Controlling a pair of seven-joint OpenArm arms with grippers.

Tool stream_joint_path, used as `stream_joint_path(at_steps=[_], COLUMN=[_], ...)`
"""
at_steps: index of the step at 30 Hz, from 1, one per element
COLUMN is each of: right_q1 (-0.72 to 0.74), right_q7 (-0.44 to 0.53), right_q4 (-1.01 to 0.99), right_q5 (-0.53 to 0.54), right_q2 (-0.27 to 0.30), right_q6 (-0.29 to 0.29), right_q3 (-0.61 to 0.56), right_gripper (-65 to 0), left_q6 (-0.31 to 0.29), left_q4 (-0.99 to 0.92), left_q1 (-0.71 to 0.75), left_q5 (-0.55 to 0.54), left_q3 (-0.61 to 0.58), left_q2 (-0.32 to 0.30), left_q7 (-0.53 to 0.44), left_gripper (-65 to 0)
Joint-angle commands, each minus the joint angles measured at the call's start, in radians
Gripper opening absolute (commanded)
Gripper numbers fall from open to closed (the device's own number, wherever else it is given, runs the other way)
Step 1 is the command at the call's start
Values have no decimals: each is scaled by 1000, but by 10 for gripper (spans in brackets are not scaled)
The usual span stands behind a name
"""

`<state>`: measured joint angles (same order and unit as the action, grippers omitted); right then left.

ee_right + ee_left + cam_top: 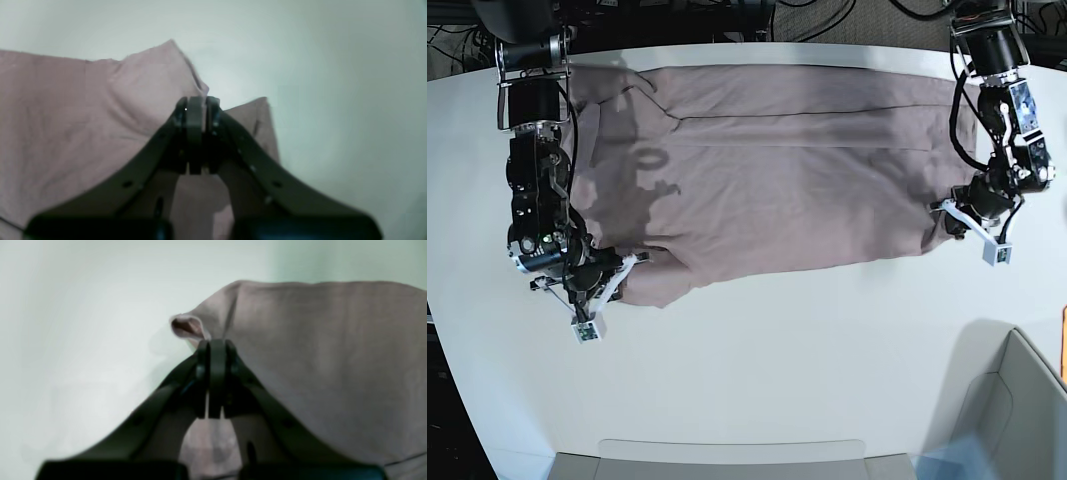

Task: Fold the T-shirt properly
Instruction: 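Drag the held edges with both grippers to straighten the shirt, then pull both held ends apart and up to stretch the shirt strip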

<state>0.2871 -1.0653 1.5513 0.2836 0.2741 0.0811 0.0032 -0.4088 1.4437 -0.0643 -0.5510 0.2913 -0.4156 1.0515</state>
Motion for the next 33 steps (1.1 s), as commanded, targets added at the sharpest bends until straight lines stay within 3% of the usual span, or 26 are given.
stream_joint_path(at_steps=[1, 5, 13, 20, 25, 33], right_q1=[7, -45, -156, -251, -320, -354], right_q7=[4, 3, 1, 1, 0, -165], right_q4=[36, 96, 148, 234, 269, 318], right_q5=[6, 27, 296, 348, 432, 541], right_q2=[3, 32, 93, 144, 147, 172], right_q6=[-1, -1, -1, -1, -1, -1], right_q3=[7, 8, 186, 199, 311, 442], right_gripper=[-650, -650, -650, -650, -650, -650], left_q6=[-2, -2, -2, -2, -2, -2], left_q4=[21, 22, 136, 168, 271, 306], left_q1=[-18, -18, 16, 60, 123, 188], left_q5=[-8, -8, -8, -10, -10, -10], left_q3=[7, 9, 105, 138, 168, 168], left_q2=[-18, -18, -13, -15, -13, -13], left_q7=[-12, 11, 126, 161, 161, 161], left_gripper=[-650, -650, -650, -650, -650, -650])
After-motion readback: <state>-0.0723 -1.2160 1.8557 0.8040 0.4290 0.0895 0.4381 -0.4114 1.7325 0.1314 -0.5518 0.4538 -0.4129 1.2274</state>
